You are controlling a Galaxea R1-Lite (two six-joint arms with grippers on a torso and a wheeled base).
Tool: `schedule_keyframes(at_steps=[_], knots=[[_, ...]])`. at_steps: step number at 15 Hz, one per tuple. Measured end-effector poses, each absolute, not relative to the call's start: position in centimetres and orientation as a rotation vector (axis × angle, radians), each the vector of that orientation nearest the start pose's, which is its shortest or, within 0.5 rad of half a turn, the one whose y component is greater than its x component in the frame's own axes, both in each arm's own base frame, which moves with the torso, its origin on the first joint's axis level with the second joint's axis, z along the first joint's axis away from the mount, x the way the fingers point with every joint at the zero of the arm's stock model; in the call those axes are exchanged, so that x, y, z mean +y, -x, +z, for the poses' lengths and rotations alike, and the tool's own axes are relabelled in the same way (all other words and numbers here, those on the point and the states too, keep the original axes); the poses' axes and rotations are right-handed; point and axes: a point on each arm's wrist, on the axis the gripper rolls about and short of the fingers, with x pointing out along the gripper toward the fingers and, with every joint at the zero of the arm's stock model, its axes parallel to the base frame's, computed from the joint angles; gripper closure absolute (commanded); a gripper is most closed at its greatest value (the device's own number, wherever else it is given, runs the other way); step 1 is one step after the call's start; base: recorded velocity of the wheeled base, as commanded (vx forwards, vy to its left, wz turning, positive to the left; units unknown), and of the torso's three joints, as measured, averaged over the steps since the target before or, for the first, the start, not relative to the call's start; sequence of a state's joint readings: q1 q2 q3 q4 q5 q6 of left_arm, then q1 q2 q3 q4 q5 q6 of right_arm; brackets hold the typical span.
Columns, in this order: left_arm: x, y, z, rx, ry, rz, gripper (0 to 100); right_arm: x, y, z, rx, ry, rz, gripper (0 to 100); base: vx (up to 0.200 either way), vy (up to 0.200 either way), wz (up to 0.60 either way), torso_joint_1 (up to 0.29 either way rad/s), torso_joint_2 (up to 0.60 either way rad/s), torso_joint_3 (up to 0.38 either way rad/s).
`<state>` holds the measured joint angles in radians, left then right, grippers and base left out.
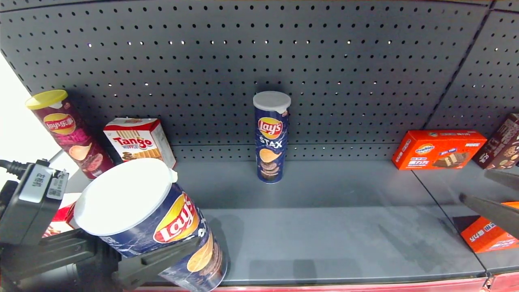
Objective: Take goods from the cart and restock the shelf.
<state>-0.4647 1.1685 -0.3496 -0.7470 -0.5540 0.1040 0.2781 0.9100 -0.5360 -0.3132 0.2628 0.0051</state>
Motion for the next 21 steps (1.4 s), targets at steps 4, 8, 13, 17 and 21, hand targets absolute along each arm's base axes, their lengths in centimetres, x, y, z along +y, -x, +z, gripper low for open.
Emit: schedule_keyframes(at_steps=[4,8,13,17,21], knots=[[-8.1,-13.5,19.4,0.021,-0.09,-1.015,100,5.0,-15.3,24.0,0.027,0.043,0.609,0,0.0,0.0,0.0,0.0,0.0,0.0],[-8.1,-13.6,19.5,0.017,-0.091,-1.012,100,6.9,-20.5,25.4,-0.009,0.051,0.706,0,0.0,0.0,0.0,0.0,0.0,0.0],[-8.1,-13.6,19.4,0.023,-0.09,-1.011,100,9.6,-24.2,24.9,0.007,0.066,0.866,0,0.0,0.0,0.0,0.0,0.0,0.0],[-7.8,-13.7,19.3,0.028,-0.09,-0.993,100,11.2,-26.8,23.7,-0.112,0.128,1.098,0,0.0,0.0,0.0,0.0,0.0,0.0],[-7.7,-13.8,19.2,0.032,-0.09,-0.987,100,12.2,-29.4,22.8,-0.116,0.129,1.247,0,0.0,0.0,0.0,0.0,0.0,0.0]])
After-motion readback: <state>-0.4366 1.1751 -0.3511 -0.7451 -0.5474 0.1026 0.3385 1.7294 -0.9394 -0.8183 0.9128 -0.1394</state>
